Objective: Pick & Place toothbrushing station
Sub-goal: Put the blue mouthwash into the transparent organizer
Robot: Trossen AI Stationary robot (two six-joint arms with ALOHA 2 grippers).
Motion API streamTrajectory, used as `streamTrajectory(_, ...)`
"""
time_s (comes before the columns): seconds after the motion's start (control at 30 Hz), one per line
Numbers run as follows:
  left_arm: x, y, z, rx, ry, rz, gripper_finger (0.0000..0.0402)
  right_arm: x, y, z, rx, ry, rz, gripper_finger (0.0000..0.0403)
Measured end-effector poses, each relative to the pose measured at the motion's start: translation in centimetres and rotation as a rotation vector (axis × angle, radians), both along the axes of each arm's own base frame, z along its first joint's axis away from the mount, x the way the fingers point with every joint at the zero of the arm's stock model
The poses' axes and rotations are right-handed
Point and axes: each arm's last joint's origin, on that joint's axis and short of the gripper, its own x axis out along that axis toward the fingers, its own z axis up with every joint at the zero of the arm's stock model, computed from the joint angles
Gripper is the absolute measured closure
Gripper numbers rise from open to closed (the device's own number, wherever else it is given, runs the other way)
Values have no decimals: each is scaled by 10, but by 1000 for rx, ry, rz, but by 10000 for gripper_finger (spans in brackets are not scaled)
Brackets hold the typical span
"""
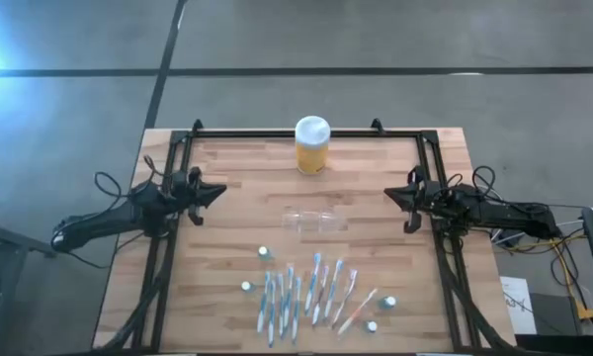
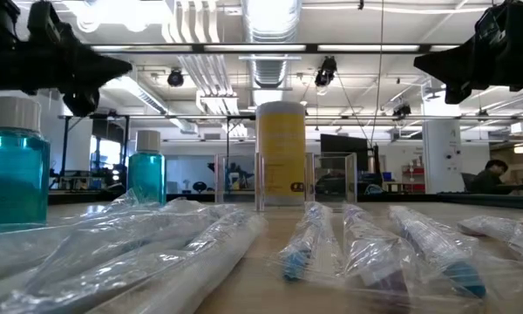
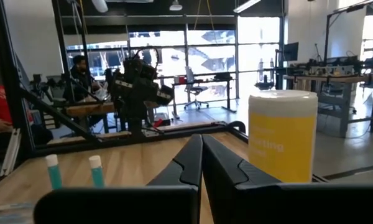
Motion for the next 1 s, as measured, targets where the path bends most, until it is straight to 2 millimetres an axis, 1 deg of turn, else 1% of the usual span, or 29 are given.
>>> streamTrajectory(0.07,-4,-1,18,48,-75,7,398,0,0,0,-5,4,-1,394)
streamTrajectory(0.17,-9,-1,46,87,-119,59,399,0,0,0,-15,7,-2,394)
streamTrajectory(0.27,-7,1,67,83,-53,89,399,0,0,0,-14,8,-2,394)
streamTrajectory(0.33,-1,1,85,77,-9,85,400,0,0,0,-15,8,-3,394)
streamTrajectory(0.4,9,2,103,66,46,79,400,0,0,-1,-17,12,-3,394)
streamTrajectory(0.5,31,3,128,30,166,45,400,1,0,-2,-17,30,-4,394)
streamTrajectory(0.57,44,3,144,8,282,35,399,2,0,-4,-11,53,-3,394)
streamTrajectory(0.63,58,3,156,-25,427,44,397,2,0,-6,-10,74,-3,394)
streamTrajectory(0.77,82,-3,174,-84,692,42,396,2,0,-9,-15,105,-5,394)
streamTrajectory(0.87,103,-13,176,-109,887,30,398,2,0,-10,-25,114,-7,394)
streamTrajectory(0.9,108,-18,177,-112,932,33,398,2,0,-10,-25,116,-7,394)
streamTrajectory(1.0,124,-29,184,-119,996,90,391,2,0,-11,-25,121,-7,394)
